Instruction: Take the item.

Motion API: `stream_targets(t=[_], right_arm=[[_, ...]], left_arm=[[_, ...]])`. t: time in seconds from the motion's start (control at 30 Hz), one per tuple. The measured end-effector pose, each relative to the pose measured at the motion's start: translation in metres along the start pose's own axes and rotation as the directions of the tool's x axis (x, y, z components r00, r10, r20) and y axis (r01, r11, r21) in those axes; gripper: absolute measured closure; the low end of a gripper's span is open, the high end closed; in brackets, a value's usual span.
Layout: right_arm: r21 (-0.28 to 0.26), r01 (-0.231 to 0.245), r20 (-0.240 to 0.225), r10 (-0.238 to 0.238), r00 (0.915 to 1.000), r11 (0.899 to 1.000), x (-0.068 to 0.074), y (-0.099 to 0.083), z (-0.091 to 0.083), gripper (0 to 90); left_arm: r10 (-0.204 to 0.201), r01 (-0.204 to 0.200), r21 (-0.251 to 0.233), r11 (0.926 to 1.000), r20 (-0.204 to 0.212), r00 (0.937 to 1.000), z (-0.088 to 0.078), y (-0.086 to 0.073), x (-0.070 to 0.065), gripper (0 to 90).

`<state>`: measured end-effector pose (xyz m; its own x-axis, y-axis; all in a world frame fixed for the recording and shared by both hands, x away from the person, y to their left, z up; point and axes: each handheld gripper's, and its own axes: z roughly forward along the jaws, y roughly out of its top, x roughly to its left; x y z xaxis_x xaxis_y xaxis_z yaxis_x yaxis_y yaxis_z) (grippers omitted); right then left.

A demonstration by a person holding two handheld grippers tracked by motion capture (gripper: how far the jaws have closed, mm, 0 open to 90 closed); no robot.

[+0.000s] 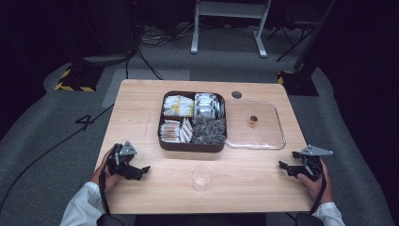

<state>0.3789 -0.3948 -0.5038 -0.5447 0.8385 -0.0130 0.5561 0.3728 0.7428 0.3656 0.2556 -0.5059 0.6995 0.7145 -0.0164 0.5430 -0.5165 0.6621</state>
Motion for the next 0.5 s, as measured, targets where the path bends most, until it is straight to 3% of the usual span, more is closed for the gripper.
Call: stream_targets(t=[0.27,0.37,0.4,0.47,0.5], right_arm=[[0.000,-0.001,0.002,0.001,1.0000,1.000,0.000,0.000,0.000,18.0],[0.000,0.001,0.004,-0.001,1.0000,1.000,0.000,0.000,0.000,17.9],[0.000,0.000,0.004,0.000,1.0000,1.000,0.000,0.000,0.000,17.9],[0.000,0.000,0.003,0.000,1.0000,1.000,0.000,0.000,0.000,18.0],[0.000,0.000,0.003,0.000,1.0000,1.000,0.000,0.000,0.000,18.0]], left_arm=[[0.003,-0.003,0.000,1.0000,0.006,1.0000,-0.001,-0.001,0.001,0.3],[0.039,-0.040,0.010,0.9992,0.035,0.9986,-0.004,-0.001,0.004,1.5],[0.041,-0.041,0.005,0.9992,0.036,0.9985,-0.006,-0.001,0.005,5.3],[0.049,-0.048,-0.012,0.9988,0.057,0.9972,-0.010,0.001,0.006,23.6],[0.051,-0.051,-0.011,0.9987,0.052,0.9974,-0.012,0.003,0.006,23.3]])
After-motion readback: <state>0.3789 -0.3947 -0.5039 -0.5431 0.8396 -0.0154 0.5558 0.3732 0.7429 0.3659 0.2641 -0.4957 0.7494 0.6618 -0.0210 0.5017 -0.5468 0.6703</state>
